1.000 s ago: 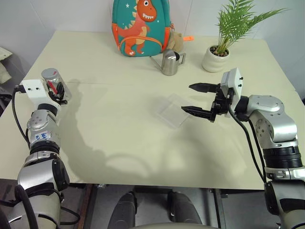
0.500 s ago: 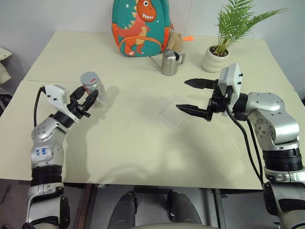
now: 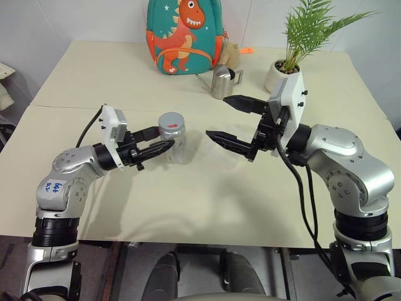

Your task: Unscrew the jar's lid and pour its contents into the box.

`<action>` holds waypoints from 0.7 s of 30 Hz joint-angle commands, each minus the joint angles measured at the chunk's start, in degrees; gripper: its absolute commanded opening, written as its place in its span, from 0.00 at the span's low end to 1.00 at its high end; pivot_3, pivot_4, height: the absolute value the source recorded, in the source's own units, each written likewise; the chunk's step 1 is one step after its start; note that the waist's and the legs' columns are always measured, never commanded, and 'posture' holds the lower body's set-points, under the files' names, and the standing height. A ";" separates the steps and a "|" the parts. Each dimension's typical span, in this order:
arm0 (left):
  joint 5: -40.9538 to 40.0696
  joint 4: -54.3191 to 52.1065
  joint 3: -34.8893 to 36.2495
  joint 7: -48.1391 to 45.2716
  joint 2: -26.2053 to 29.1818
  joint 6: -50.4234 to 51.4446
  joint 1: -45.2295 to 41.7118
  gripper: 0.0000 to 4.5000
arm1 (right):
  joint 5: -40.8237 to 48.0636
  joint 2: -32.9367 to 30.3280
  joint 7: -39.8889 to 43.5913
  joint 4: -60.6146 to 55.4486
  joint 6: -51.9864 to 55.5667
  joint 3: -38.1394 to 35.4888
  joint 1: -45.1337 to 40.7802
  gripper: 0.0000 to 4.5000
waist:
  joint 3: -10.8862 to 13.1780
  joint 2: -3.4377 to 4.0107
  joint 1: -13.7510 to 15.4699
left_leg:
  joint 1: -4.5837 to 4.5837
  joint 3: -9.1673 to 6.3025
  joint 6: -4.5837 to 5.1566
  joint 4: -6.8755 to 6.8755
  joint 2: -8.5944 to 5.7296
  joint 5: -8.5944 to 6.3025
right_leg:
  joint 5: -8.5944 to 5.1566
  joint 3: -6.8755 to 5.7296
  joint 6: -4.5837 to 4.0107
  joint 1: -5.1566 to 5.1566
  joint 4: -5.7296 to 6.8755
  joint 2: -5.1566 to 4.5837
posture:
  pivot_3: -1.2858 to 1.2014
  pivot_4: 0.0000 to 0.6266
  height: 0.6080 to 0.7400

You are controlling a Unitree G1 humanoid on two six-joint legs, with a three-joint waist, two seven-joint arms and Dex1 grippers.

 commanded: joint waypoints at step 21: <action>2.39 -0.82 -5.07 -7.18 -2.15 -3.51 -7.92 0.43 | -2.79 8.52 -18.21 -7.41 10.66 6.70 -2.64 1.00 | 0.00 0.01 -0.08 | -0.01 0.00 0.05 -0.06 0.07 -0.03 | -0.02 0.13 -0.06 -0.07 -0.01 0.16 | 0.52 0.24 1.00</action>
